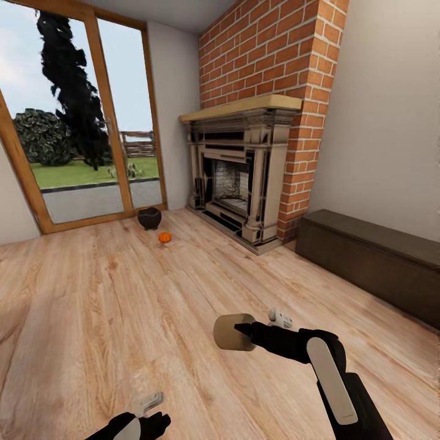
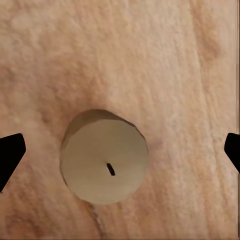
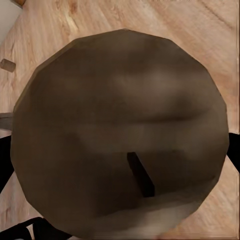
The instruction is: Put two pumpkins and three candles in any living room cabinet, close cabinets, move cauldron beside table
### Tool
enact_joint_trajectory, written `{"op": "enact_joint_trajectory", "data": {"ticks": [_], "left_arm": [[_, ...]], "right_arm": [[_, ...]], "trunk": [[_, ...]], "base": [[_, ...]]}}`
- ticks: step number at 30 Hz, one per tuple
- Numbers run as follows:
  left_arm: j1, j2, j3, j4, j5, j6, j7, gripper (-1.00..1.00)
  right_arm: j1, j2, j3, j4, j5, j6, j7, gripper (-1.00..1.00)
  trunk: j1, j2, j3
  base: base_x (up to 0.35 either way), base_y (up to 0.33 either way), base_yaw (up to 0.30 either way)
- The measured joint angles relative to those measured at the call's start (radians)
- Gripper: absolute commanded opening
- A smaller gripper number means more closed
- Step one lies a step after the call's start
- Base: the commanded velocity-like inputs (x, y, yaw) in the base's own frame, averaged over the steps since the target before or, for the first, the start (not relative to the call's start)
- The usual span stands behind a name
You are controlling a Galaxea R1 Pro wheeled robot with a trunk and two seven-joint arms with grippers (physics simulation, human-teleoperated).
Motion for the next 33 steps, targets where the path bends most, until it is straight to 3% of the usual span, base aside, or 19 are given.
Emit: {"op": "enact_joint_trajectory", "data": {"ticks": [13,33], "left_arm": [[0.0,0.0,0.0,0.0,0.001,0.001,0.0,1.0],[0.0,0.0,0.0,0.0,0.0,0.001,0.0,1.0]], "right_arm": [[0.0,0.0,0.0,0.0,-0.003,-0.001,0.001,-1.0],[0.0,0.0,0.0,0.0,-0.002,0.0,0.001,-1.0]], "trunk": [[0.0,0.0,0.005],[0.0,0.0,0.006]], "base": [[-0.014,0.005,-0.115],[-0.002,0.002,-0.006]]}}
